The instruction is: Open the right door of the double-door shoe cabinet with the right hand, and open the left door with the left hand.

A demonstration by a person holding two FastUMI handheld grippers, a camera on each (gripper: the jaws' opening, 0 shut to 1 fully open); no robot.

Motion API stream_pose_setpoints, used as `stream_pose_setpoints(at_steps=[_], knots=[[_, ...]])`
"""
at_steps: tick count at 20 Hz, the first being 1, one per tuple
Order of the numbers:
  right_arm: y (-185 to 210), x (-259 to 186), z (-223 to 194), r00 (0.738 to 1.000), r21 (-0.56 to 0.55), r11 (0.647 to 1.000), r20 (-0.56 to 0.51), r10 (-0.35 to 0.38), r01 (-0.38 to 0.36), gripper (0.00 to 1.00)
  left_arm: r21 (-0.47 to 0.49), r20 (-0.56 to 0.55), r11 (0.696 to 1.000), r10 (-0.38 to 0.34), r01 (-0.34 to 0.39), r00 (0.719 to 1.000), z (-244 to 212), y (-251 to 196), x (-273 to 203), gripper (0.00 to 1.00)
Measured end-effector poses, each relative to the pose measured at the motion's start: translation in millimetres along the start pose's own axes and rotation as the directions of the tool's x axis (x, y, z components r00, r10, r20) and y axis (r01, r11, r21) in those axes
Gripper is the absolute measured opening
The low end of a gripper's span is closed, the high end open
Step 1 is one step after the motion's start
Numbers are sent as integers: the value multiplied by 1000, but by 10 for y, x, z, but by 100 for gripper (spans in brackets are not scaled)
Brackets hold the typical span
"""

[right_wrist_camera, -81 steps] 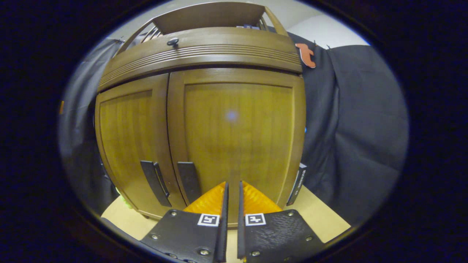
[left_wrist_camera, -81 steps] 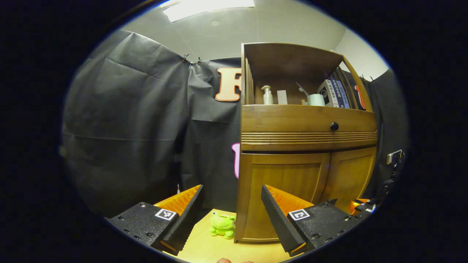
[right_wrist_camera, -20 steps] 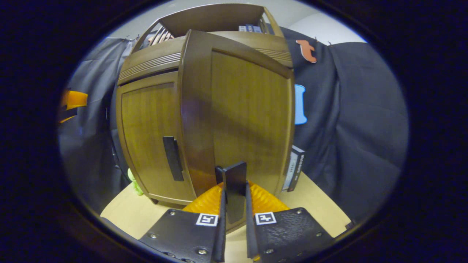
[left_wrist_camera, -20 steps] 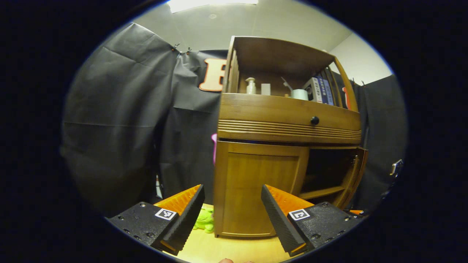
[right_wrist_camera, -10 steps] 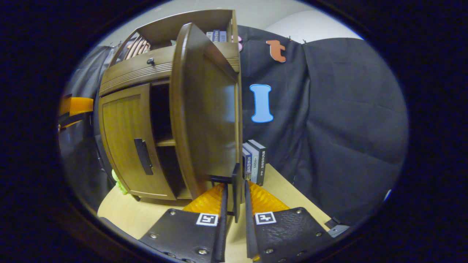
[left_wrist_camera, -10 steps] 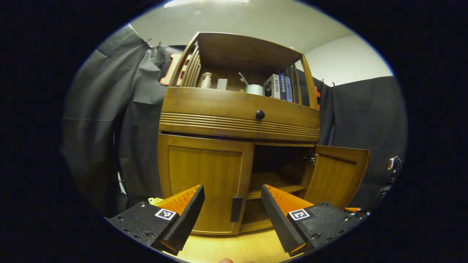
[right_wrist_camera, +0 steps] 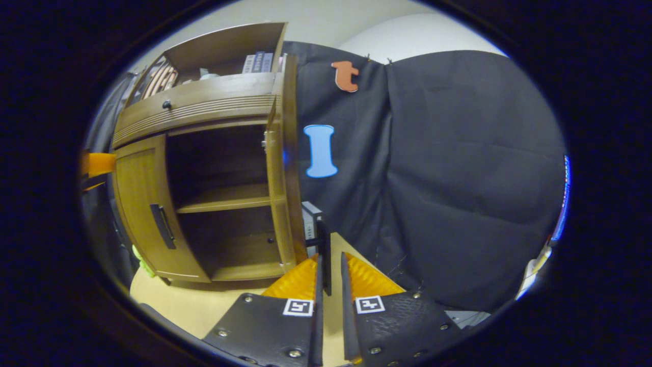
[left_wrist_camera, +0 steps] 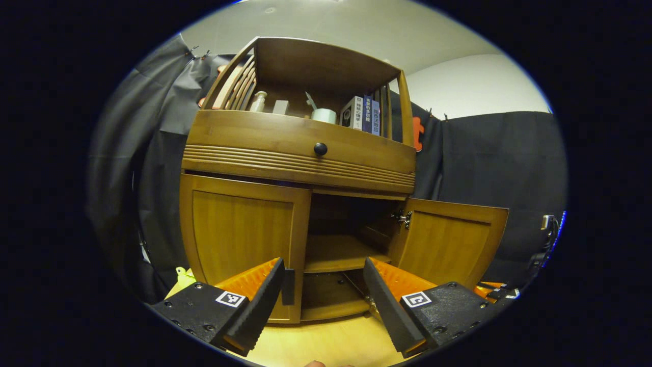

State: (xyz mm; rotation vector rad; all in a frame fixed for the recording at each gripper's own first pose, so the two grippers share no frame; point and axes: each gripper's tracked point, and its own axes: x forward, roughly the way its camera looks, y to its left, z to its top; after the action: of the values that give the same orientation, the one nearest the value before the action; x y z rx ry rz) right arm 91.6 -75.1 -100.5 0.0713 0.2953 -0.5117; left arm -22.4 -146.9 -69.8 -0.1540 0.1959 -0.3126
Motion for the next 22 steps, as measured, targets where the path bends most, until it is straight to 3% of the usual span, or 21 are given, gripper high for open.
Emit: stream_pose_setpoints(at_steps=[3,4,9,11,13,22], knots=[[21,-4,6,1000,27,999,5,-21,21,16,0,-30,1000,-12,12,999,-117,-76,87,92],[2,-3,34,1000,28,999,15,-28,28,16,0,-37,1000,-13,13,999,-139,-90,117,96],[-46,-267,347,997,63,998,76,-35,30,16,17,-64,1000,-3,4,998,-289,-54,311,92],[-13,-320,477,994,72,997,101,-32,25,16,27,-71,1000,9,-8,997,-329,5,395,96],[4,-371,555,992,81,997,121,-28,18,16,33,-84,999,35,-32,996,-412,115,483,92],[311,-433,798,985,65,998,171,-5,-6,16,39,-204,990,138,-133,969,-994,760,884,95]])
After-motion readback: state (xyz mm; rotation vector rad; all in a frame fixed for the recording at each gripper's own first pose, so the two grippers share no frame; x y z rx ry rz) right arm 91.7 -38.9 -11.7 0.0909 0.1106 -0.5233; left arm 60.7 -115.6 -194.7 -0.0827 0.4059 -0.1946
